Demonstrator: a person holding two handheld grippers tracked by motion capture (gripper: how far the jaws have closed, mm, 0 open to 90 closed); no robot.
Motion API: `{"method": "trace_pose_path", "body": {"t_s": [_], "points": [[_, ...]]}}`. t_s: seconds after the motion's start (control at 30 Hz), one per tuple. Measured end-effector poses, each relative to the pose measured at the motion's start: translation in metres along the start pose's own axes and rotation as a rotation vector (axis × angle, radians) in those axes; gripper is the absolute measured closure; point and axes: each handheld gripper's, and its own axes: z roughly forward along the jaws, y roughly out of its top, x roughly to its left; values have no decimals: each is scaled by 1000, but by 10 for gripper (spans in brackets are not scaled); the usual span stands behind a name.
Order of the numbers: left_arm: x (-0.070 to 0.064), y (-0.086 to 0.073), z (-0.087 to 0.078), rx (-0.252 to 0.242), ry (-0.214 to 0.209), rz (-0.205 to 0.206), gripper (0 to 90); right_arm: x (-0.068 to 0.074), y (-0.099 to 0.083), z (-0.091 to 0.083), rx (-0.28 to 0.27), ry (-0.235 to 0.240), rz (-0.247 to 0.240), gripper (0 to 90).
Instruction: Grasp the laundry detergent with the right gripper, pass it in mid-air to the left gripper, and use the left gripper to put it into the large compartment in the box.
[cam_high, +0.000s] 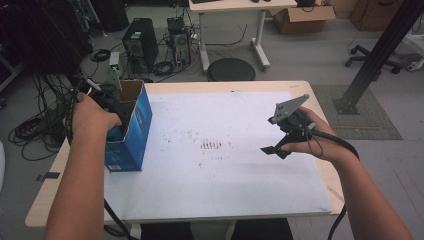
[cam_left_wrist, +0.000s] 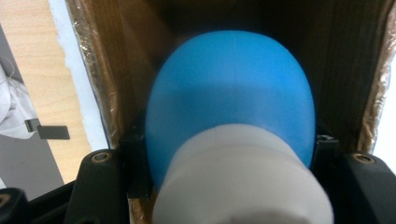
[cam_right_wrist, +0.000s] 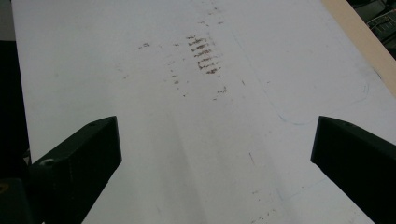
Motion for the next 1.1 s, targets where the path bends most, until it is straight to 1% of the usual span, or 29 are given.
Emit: {"method": "trace_pose_path", "body": {"t_s": [0.1, 0.13, 0.17, 0.23, 0.27, 0.43, 0.57, 0.67, 0.83, 0.97, 1.1], "points": [[0, 1, 4, 4, 0, 1, 381, 0, 0, 0, 0, 1, -1, 17], [0, 1, 6, 6, 1, 10, 381, 0, 0, 0, 1, 1, -1, 17], [1, 1, 8, 8, -1, 10, 381, 1, -1, 1, 0, 2, -1, 17], [2, 1, 10, 1, -3, 9, 380, 0, -1, 0, 2, 1, -1, 17], [2, 1, 10, -7, -4, 6, 381, 0, -2, 0, 3, 0, -1, 17], [1, 2, 11, -8, -1, 6, 381, -1, -3, 0, 5, -3, 5, 17], [1, 4, 11, 10, 0, 4, 380, 0, -1, 1, 0, -3, 2, 17], [1, 5, 11, 14, 0, 2, 379, 0, -1, 1, 0, -2, 2, 17], [2, 5, 12, 5, -5, -4, 376, 0, -3, 1, 6, -3, 2, 17], [3, 5, 12, 6, -9, -4, 375, -1, -4, 1, 7, -4, 8, 17], [3, 5, 12, 3, -10, -2, 375, -1, -4, 2, 7, -2, 4, 17]]}}
